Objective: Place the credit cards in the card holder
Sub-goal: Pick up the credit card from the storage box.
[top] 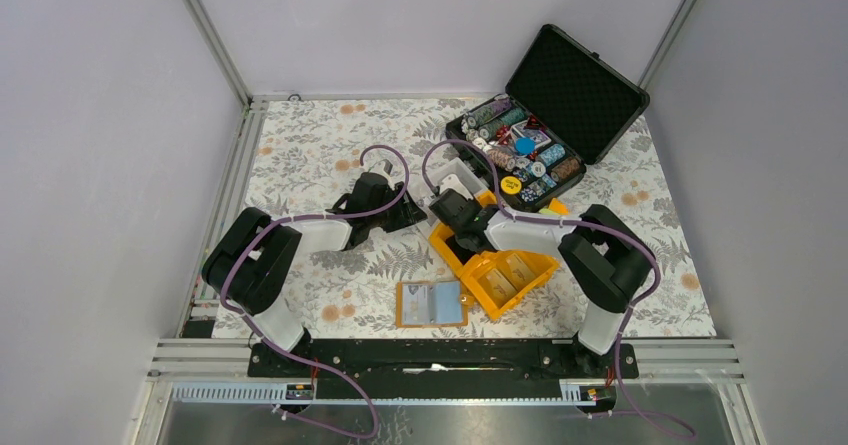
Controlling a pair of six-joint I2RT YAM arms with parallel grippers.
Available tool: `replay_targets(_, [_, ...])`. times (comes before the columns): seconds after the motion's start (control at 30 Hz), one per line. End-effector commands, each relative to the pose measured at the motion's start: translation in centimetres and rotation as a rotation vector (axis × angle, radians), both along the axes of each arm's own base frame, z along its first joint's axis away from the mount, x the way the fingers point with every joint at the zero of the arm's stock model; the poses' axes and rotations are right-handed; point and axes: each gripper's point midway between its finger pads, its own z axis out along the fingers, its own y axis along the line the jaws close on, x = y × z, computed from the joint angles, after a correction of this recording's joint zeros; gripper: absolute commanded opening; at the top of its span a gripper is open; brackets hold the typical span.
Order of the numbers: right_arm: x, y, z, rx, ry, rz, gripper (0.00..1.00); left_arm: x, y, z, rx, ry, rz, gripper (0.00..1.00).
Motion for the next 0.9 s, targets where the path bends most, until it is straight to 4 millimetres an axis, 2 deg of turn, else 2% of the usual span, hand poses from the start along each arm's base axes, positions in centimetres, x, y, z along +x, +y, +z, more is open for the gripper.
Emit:
replay_targets(0.0, [1.4, -1.4, 3.2, -0.026, -0.098, -0.049, 0.34, 0.5, -1.1, 1.6, 0.007, -0.105, -0.071, 0.17])
replay_targets(0.3, [1.6, -2.5, 3.9, -0.076, -0.137, -0.077, 0.27, 0.5, -1.1, 1.6, 0.007, -0.105, -0.071, 0.17])
replay_targets(0.53, [1.9, -3.2, 3.7, -0.127, -0.148, -0.122, 0.17, 0.5, -1.1, 1.6, 0.007, -0.105, -0.072, 0.17])
replay_targets(0.67, [1.8, -3.1, 3.1, -0.130, -0.131, -0.122, 0.17, 0.5, -1.1, 1.5, 0.007, -0.103, -0.073, 0.17])
replay_targets(0.87, [1.6, -2.2, 1.7, -0.037, -0.061, -0.112, 0.16, 0.5, -1.1, 1.5, 0.006, -0.103, -0.073, 0.17])
